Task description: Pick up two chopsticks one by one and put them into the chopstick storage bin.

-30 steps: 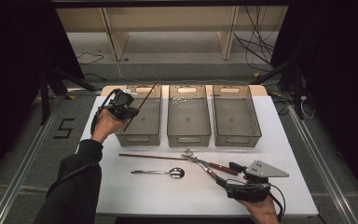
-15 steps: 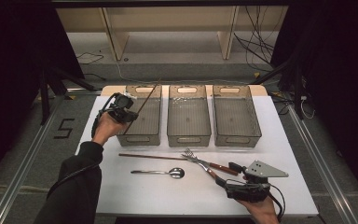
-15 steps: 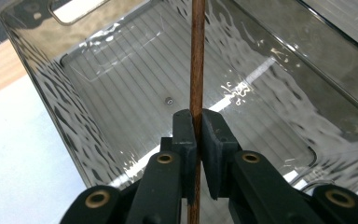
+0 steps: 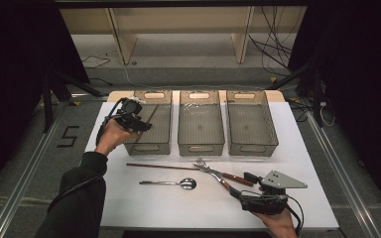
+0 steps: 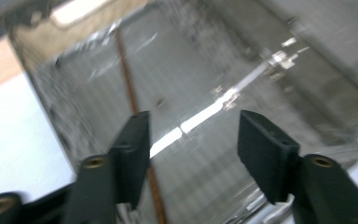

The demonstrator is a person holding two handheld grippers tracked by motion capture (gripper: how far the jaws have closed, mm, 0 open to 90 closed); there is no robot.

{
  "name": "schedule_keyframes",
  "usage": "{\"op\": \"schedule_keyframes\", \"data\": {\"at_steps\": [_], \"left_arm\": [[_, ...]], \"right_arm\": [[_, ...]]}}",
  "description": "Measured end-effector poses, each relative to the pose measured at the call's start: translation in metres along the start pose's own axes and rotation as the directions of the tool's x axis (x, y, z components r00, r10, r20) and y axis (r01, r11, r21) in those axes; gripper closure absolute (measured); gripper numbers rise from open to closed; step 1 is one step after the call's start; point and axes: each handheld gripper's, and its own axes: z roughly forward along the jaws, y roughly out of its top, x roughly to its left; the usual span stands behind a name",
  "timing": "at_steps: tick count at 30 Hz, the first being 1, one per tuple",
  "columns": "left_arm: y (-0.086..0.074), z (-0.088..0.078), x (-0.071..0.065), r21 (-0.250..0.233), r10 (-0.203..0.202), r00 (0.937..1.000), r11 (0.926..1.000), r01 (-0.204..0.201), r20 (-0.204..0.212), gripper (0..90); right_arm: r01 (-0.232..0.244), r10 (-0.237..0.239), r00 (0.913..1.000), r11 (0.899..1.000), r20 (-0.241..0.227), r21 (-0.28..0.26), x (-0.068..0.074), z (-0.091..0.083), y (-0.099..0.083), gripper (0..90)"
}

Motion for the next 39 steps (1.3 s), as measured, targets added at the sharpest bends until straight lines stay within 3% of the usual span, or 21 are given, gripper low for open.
{"op": "schedule_keyframes", "data": {"at_steps": [7,15,20,26,30,37,39], "left_arm": [[0.001,-0.019,-0.02,-0.013,0.082,0.9947,0.9966,-0.082,0.062,26.5],[-0.004,-0.032,-0.039,0.007,0.164,0.9779,0.986,-0.167,0.129,20.3],[-0.011,-0.028,-0.048,0.066,0.218,0.9594,0.9703,-0.233,0.179,20.3],[-0.021,-0.023,-0.063,0.1,0.271,0.9372,0.9495,-0.298,0.22,19.5],[-0.025,-0.019,-0.071,0.13,0.312,0.9172,0.9276,-0.35,0.248,19.4],[-0.03,-0.01,-0.074,0.166,0.314,0.9157,0.9178,-0.36,0.25,20.3],[-0.031,-0.008,-0.075,0.183,0.333,0.905,0.9041,-0.386,0.264,21.3]], "right_arm": [[-0.001,0.001,1.0,1.0,-0.001,0.003,0.001,0.0,0.0,26.7],[-0.003,0.003,1.0,1.0,-0.001,0.003,0.0,0.0,0.0,26.7],[0.0,0.0,1.0,1.0,0.0,-0.001,0.001,0.0,0.0,26.7],[0.0,0.0,1.0,1.0,-0.002,-0.002,0.0,0.0,0.0,26.6],[0.0,0.0,1.0,1.0,-0.003,-0.004,0.001,0.0,0.0,26.7],[-0.001,0.001,1.0,1.0,-0.004,-0.005,0.001,-0.001,0.0,26.6],[-0.002,0.002,1.0,1.0,-0.004,-0.006,0.0,-0.001,0.0,26.6]]}}
